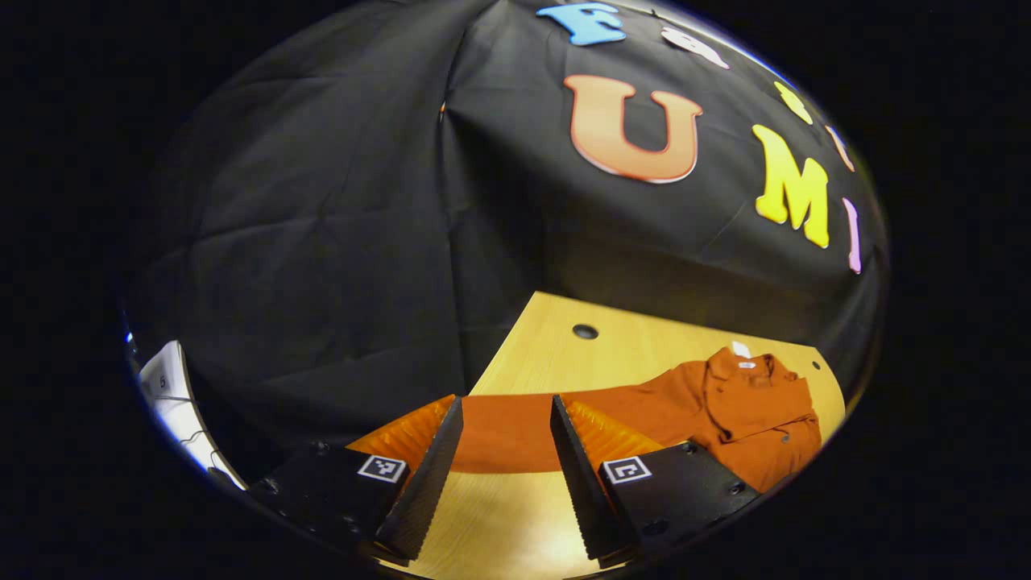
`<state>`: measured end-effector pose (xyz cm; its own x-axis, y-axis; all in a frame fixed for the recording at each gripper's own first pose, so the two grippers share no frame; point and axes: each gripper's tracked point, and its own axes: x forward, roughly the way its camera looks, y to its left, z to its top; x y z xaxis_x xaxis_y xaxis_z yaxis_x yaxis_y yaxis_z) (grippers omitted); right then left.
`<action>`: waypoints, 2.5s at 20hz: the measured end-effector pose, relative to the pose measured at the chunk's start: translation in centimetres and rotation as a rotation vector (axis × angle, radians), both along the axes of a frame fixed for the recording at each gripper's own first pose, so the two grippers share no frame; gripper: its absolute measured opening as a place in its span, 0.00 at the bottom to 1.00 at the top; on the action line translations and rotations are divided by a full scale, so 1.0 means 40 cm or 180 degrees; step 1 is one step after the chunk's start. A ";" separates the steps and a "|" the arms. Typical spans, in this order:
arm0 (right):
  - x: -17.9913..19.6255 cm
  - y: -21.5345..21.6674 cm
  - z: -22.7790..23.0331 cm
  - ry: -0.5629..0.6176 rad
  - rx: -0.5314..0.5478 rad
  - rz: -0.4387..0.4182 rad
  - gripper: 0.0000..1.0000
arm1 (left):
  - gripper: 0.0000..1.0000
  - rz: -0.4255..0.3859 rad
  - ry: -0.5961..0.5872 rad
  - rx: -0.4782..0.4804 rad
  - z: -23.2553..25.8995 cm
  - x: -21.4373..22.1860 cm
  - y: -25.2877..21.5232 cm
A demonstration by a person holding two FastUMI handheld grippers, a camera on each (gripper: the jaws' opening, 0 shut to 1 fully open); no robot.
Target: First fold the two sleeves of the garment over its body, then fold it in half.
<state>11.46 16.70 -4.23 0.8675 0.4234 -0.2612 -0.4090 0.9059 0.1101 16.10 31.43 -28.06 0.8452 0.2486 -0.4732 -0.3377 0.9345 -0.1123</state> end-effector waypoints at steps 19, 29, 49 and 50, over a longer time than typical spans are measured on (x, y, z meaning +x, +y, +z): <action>-0.072 -0.027 0.015 -0.0037 -0.0158 0.0014 0.83 | 0.68 0.0179 0.0757 0.0031 -0.279 0.052 0.126; -0.077 -0.048 0.010 -0.0085 -0.0217 -0.0011 0.84 | 0.03 0.0157 0.0697 -0.0097 -0.267 0.062 0.087; -0.056 -0.150 0.012 -0.0073 0.0140 -0.0179 0.83 | 0.02 -0.0889 -0.0433 -0.0088 0.226 0.221 -0.360; -0.055 -0.165 0.022 -0.0099 0.0170 -0.0205 0.83 | 0.02 -0.0996 -0.0498 -0.0100 0.255 0.237 -0.411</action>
<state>9.26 10.09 -3.34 0.9006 0.3792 -0.2123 -0.3541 0.9235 0.1471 25.59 15.00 -17.88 0.9410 -0.0467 -0.3352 -0.0118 0.9853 -0.1704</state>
